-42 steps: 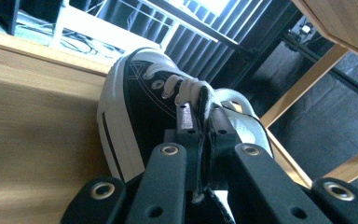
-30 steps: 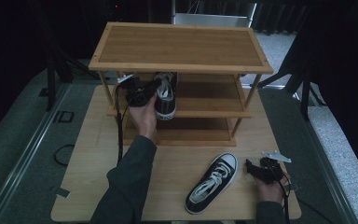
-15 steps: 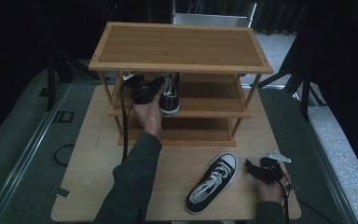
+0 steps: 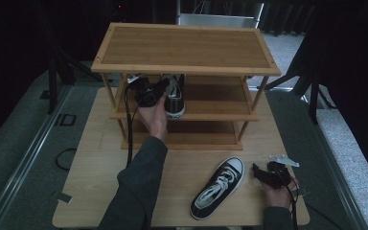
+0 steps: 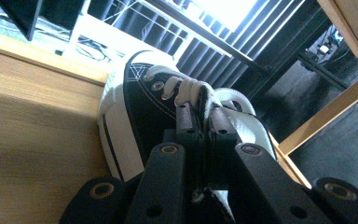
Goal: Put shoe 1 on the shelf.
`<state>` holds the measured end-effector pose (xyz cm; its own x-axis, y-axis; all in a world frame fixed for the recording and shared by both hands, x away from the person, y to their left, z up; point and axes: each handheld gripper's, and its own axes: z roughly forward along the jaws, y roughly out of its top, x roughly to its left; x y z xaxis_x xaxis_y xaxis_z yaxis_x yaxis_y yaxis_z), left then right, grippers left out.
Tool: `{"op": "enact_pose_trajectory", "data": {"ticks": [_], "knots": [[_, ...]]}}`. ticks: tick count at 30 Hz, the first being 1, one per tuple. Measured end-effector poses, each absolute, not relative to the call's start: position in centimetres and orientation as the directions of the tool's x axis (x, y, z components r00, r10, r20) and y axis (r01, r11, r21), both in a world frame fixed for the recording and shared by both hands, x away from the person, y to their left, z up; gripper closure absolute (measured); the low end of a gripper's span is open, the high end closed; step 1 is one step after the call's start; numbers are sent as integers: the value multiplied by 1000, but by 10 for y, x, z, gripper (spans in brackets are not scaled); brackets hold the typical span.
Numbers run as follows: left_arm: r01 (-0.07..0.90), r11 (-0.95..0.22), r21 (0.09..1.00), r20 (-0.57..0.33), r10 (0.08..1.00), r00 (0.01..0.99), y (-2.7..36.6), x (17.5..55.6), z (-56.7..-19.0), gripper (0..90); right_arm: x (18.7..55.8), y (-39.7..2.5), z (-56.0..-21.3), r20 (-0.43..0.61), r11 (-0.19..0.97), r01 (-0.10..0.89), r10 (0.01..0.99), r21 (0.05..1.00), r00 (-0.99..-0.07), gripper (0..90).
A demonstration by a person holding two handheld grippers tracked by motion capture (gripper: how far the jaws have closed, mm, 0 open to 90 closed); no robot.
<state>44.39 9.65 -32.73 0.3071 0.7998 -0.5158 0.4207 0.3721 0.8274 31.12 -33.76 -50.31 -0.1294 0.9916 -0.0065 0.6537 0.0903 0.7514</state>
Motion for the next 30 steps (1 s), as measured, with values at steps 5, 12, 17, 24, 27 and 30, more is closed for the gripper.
{"op": "enact_pose_trajectory", "data": {"ticks": [5,12,17,24,27,30], "knots": [[413,381,827,-519,800,302,95,439,-323,758,311,-337,-503,-5,89,654,992,752,-129,283],[415,359,836,-502,807,312,101,428,-322,659,311,-338,-503,-7,90,653,992,752,-129,283],[401,292,868,-436,834,337,105,411,-319,632,311,-338,-503,-7,91,653,992,752,-129,283],[346,241,907,-372,843,388,106,385,-305,607,311,-338,-503,-7,91,653,992,752,-129,283],[329,223,918,-354,835,421,108,370,-301,598,311,-338,-503,-7,90,653,992,752,-129,283],[333,217,917,-353,831,430,110,366,-302,589,311,-338,-503,-7,90,653,992,752,-129,283]]}}
